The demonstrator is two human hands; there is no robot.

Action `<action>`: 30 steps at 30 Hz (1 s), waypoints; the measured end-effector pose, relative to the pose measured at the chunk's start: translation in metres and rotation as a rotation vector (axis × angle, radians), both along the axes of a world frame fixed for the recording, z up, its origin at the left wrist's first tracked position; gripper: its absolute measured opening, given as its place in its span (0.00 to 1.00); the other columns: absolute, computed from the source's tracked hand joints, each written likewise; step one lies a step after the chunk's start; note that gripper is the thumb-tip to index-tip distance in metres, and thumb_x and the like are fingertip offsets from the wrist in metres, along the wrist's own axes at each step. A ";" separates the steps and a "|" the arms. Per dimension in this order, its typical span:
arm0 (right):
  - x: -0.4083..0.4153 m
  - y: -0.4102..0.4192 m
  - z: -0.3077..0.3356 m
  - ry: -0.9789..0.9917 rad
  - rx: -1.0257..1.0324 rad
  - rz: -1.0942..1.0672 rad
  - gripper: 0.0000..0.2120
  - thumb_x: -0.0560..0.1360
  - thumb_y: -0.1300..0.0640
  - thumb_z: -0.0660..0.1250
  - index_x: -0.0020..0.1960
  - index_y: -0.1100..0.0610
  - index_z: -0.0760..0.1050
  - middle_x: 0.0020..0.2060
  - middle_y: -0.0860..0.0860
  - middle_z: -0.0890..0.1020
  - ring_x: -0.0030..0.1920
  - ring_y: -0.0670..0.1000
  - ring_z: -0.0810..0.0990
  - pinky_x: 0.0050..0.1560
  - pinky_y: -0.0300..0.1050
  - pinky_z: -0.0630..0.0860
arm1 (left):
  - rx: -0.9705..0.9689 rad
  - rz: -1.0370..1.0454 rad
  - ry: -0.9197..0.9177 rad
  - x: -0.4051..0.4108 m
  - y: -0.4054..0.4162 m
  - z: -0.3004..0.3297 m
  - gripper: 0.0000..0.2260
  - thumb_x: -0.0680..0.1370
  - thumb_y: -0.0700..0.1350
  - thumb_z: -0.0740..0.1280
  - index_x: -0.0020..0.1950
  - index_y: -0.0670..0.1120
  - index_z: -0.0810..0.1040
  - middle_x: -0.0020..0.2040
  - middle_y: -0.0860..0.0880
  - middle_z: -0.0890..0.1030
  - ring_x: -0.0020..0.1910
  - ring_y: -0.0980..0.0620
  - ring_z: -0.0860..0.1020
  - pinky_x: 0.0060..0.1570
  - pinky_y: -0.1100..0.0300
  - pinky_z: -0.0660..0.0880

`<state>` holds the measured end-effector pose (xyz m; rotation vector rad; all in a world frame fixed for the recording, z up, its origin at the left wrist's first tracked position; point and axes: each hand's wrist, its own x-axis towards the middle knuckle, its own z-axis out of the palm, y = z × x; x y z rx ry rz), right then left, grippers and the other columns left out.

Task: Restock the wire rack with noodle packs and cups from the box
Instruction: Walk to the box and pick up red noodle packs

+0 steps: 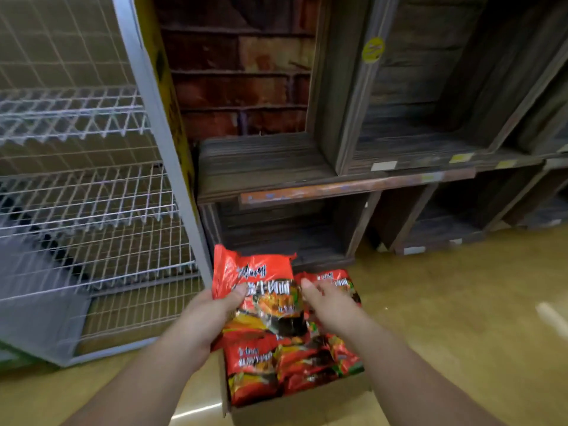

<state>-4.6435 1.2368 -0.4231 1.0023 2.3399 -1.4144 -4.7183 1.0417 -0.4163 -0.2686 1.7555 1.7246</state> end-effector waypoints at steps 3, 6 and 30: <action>-0.019 0.010 -0.062 -0.101 -0.001 -0.066 0.36 0.78 0.31 0.44 0.75 0.53 0.65 0.70 0.54 0.72 0.70 0.57 0.71 0.70 0.58 0.68 | 0.011 0.009 -0.034 -0.027 0.009 -0.077 0.10 0.78 0.45 0.70 0.57 0.43 0.80 0.45 0.42 0.87 0.42 0.41 0.86 0.43 0.51 0.80; -0.030 0.016 -0.123 -0.147 -0.001 -0.078 0.38 0.77 0.29 0.44 0.77 0.52 0.62 0.74 0.53 0.68 0.73 0.57 0.66 0.71 0.54 0.63 | 0.051 0.044 -0.101 -0.038 0.018 -0.159 0.11 0.78 0.48 0.70 0.57 0.46 0.80 0.45 0.43 0.87 0.42 0.41 0.86 0.42 0.49 0.81; -0.053 0.020 -0.314 -0.442 0.291 -0.102 0.25 0.74 0.45 0.70 0.62 0.60 0.69 0.53 0.58 0.78 0.52 0.60 0.79 0.53 0.55 0.79 | -0.059 -0.028 -0.248 -0.043 0.019 -0.288 0.14 0.77 0.53 0.71 0.60 0.50 0.77 0.50 0.45 0.86 0.48 0.42 0.85 0.53 0.45 0.80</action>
